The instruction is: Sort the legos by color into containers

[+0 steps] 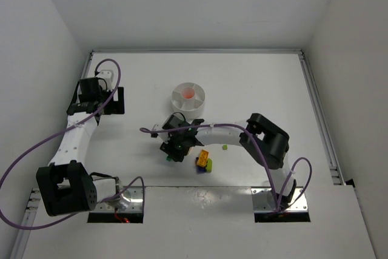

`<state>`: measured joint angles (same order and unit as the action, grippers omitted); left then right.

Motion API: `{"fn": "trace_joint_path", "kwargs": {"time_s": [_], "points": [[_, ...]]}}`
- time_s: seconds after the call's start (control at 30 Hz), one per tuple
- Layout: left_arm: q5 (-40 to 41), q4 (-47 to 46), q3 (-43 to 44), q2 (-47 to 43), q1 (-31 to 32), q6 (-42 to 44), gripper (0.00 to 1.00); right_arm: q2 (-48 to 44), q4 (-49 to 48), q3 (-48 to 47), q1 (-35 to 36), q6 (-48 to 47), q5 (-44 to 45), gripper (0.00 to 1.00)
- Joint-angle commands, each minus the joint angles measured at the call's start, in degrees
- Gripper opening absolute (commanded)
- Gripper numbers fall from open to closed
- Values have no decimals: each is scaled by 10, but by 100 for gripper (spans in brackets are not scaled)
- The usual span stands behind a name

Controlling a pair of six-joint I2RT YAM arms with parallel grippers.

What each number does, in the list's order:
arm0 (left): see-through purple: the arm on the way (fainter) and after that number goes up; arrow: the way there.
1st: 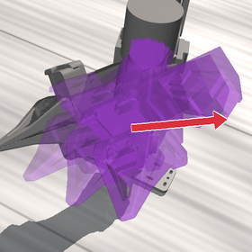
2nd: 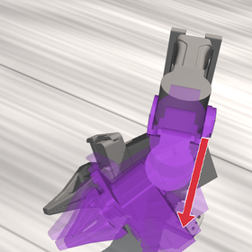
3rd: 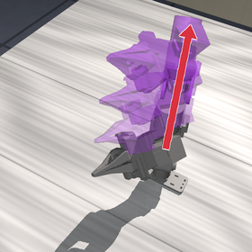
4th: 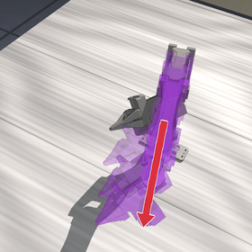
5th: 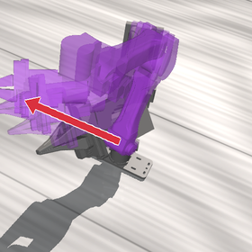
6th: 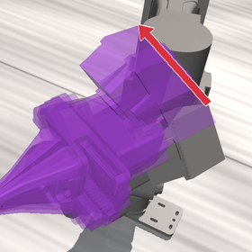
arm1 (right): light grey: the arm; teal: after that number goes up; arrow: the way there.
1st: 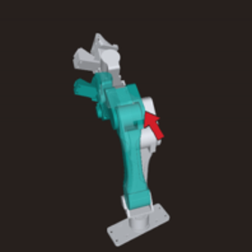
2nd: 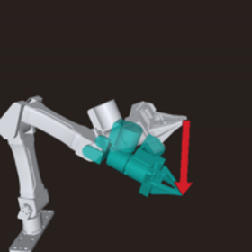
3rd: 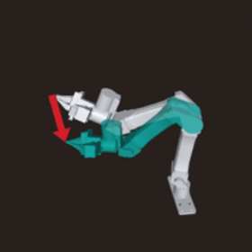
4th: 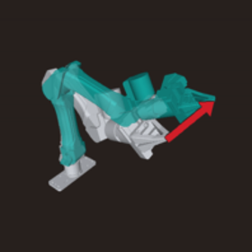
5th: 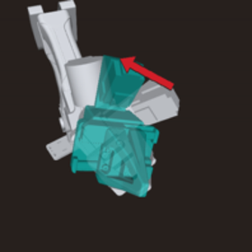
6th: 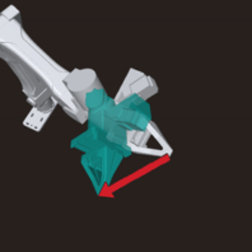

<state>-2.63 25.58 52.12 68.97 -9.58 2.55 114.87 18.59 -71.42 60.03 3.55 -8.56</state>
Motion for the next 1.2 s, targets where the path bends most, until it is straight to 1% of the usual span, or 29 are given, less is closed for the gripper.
{"fn": "trace_joint_path", "kwargs": {"time_s": [0.0,0.1,0.23,0.33,0.73,0.83,1.0,1.17], "points": [[4,-17,-2,-16,-5,2,100,37,23,7,-4,24,33,44],[4,-17,-2,-16,-5,2,100,43,23,7,-4,29,46,41],[4,-17,-2,-16,-5,2,100,54,29,-4,-4,35,64,41],[4,-17,-2,-16,-5,2,100,66,39,-21,-4,41,76,48],[-1,-17,4,-6,-5,2,100,83,51,-48,-4,46,105,48],[-6,-17,4,-6,-5,2,100,89,57,-59,2,46,105,46],[-6,-17,4,-1,-5,2,100,99,57,-59,2,41,105,43],[-6,-17,9,-1,-5,-3,100,105,57,-49,-4,36,105,39]]}}
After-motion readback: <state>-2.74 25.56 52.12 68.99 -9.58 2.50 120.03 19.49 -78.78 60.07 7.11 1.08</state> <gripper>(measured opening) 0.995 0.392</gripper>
